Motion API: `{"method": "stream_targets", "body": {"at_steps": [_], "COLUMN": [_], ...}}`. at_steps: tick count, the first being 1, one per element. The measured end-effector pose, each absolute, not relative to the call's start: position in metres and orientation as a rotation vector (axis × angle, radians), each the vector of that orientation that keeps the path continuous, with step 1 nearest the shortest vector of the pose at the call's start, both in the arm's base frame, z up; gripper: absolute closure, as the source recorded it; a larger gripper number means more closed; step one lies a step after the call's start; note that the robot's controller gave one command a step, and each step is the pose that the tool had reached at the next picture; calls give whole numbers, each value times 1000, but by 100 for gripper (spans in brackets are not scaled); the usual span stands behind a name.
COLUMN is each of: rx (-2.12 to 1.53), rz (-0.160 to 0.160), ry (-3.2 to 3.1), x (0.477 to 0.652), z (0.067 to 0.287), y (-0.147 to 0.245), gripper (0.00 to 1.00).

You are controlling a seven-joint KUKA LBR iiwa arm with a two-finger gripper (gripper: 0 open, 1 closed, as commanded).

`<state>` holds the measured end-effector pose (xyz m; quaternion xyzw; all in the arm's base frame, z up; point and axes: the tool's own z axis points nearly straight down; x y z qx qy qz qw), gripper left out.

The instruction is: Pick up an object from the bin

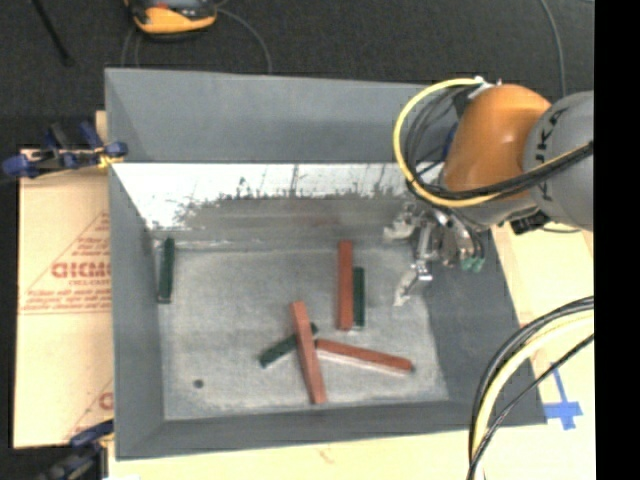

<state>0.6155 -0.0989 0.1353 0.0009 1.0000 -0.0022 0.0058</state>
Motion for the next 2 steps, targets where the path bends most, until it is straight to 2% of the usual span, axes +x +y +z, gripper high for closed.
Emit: {"method": "stream_targets", "body": {"at_steps": [1, 2], "rx": [201, 618], "rz": [2, -1], "ry": [3137, 3093], "x": [609, 635], "z": [107, 86], "y": [-64, -63], "gripper": [0, 100]}}
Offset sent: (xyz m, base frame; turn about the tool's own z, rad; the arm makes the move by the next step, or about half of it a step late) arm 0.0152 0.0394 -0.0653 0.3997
